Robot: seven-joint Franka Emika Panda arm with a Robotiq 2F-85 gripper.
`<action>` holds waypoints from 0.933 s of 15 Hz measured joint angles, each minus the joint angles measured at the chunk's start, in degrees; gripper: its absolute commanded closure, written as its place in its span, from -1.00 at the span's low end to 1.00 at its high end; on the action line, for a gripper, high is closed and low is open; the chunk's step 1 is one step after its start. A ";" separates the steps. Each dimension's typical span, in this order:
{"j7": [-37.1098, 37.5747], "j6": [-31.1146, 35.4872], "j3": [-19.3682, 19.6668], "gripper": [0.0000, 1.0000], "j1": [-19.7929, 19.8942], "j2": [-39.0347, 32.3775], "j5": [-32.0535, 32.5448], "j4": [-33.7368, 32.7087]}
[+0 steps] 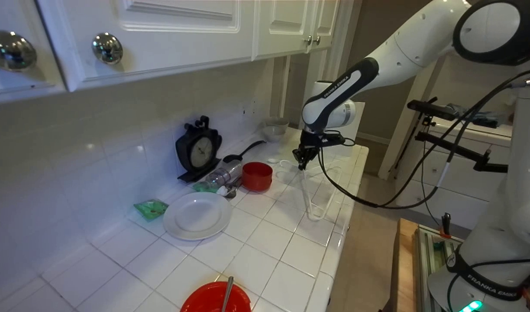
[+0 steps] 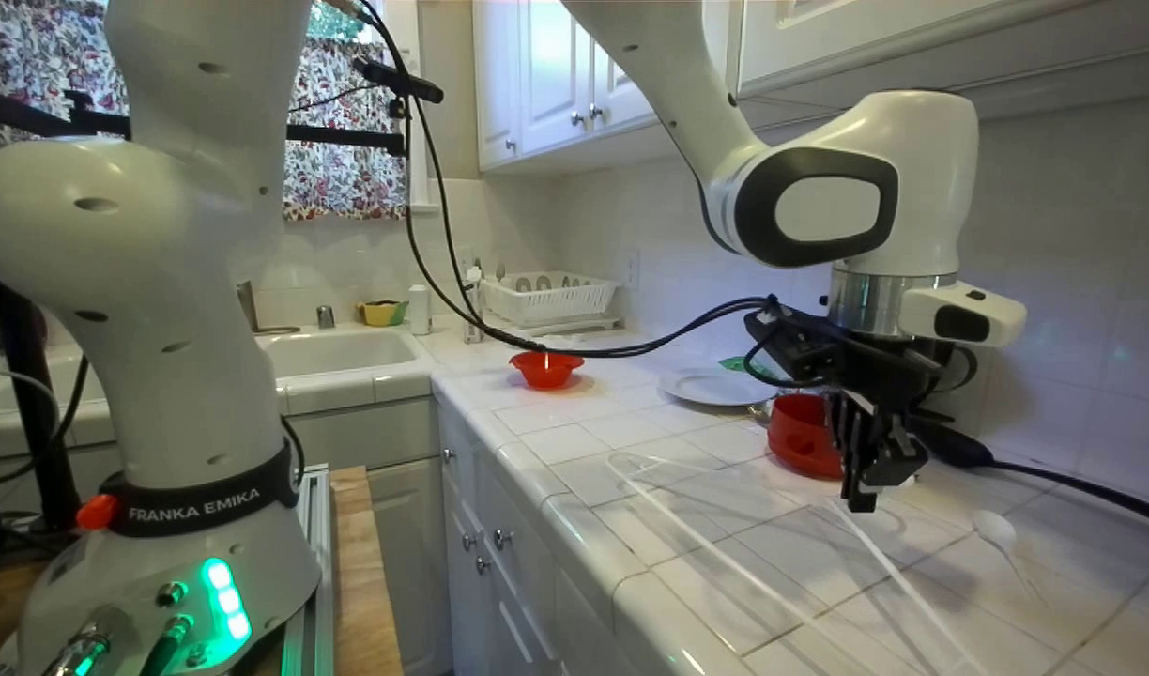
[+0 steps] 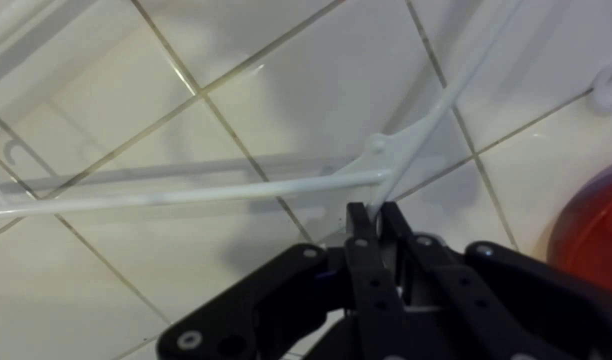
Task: Pick up the hang wire and hang it on the cabinet door
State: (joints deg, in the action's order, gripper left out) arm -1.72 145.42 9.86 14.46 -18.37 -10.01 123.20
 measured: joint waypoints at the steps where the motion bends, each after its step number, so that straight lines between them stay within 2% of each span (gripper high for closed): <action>1: -2.21 2.12 -0.29 0.88 0.93 1.71 -1.54 2.17; 7: -19.70 16.78 -4.24 0.88 6.33 9.92 -20.21 14.41; 10: -28.74 18.69 -5.03 0.88 8.14 15.37 -29.88 17.97; 14: -35.88 18.79 -4.50 0.88 8.67 22.58 -38.45 19.08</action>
State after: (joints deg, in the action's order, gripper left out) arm -37.61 164.22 5.37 23.13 4.21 -48.46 142.29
